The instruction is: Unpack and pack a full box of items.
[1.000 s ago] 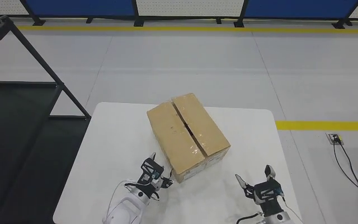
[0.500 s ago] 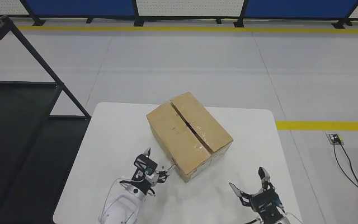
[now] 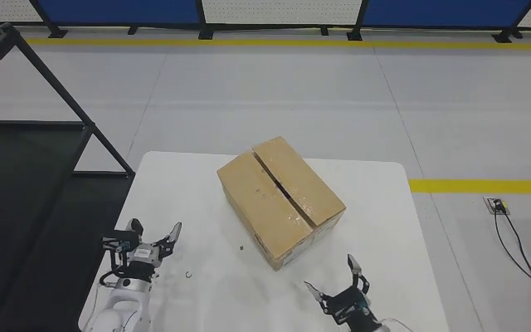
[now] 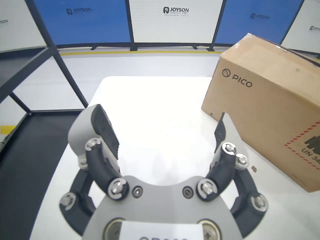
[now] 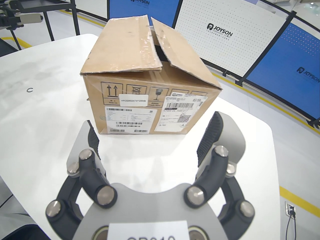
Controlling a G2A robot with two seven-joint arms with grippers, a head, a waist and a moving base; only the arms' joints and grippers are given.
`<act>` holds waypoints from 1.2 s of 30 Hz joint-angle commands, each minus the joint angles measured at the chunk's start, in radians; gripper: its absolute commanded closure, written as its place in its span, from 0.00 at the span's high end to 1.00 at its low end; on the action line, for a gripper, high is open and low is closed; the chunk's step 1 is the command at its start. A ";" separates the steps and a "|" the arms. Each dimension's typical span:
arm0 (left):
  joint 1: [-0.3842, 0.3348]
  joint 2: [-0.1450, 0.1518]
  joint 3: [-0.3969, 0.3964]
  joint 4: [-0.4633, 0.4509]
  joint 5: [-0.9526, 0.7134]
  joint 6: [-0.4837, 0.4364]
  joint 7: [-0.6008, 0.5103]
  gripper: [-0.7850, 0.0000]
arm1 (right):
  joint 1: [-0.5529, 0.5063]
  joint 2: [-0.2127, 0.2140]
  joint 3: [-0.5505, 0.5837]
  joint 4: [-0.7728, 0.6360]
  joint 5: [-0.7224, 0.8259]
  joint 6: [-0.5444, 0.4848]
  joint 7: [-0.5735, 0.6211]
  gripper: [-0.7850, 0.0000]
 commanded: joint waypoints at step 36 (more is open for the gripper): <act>0.034 -0.005 -0.036 0.004 -0.014 0.005 0.016 1.00 | 0.248 -0.131 -0.362 0.254 0.012 0.485 -0.007 1.00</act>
